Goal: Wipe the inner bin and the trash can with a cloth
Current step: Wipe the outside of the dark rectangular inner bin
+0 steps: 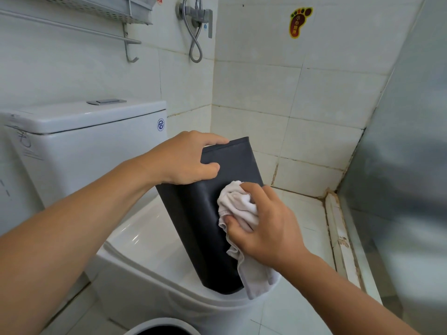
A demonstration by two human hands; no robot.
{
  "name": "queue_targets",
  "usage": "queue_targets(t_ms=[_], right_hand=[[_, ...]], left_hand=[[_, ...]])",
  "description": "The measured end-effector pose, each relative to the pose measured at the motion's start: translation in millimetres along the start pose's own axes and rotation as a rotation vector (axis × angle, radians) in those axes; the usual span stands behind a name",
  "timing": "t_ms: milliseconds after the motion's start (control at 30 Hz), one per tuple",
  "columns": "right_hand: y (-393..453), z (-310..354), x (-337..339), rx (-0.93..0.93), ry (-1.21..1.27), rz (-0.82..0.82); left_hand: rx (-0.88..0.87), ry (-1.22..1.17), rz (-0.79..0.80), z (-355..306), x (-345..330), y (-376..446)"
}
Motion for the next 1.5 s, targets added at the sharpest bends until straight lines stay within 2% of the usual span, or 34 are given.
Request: queue_targets(t_ms=[100,233,433,633,767,833,1033,1167,1233,1400,1433,1500], right_hand=[[8.4,-2.1,2.9,-0.019,0.080,0.012],[25.7,-8.7,8.5,-0.154,0.149,-0.035],[4.2,-8.8,11.1,0.003,0.095,0.097],[26.4,-18.1,9.2,-0.226,0.179,-0.018],[10.4,-7.2,7.1,-0.030,0.084,0.060],[5.9,-6.2,5.9,0.007,0.095,0.089],[34.2,-19.8,7.7,-0.211,0.152,-0.037],[8.2,-6.9,5.4,0.030,0.081,0.059],[4.8,-11.5,5.4,0.071,0.069,0.082],[34.2,-36.0,9.4,-0.238,0.138,-0.060],[33.8,-35.2,9.7,-0.255,0.130,-0.066],[22.0,-24.8,7.7,-0.167,0.079,-0.026]], left_hand=[[-0.007,-0.014,0.003,1.1,0.6,-1.5],[-0.029,0.000,-0.001,-5.7,-0.2,-1.2],[-0.023,0.007,0.006,-8.4,-0.5,-1.5],[0.003,-0.005,-0.005,0.8,0.8,-0.4],[-0.007,-0.013,-0.007,1.1,0.4,0.5],[-0.014,-0.015,-0.007,2.8,0.8,0.3],[-0.014,-0.036,-0.004,4.6,0.8,0.9],[-0.013,-0.040,-0.008,3.1,0.8,-0.1],[-0.023,-0.052,-0.002,2.0,0.7,-0.7],[-0.037,-0.081,0.014,-0.2,1.0,-0.6],[-0.035,-0.075,0.012,0.0,1.0,-0.3],[-0.021,-0.067,0.007,1.4,1.4,1.0]])
Point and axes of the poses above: each hand's wrist, its own y-axis towards the middle knuckle, its own x-axis out of the back of the hand, z = x × y, the point moved 1 cm from there along y, towards the middle knuckle, and after that the axes turned 15 degrees about z, right-handed, at the moved point
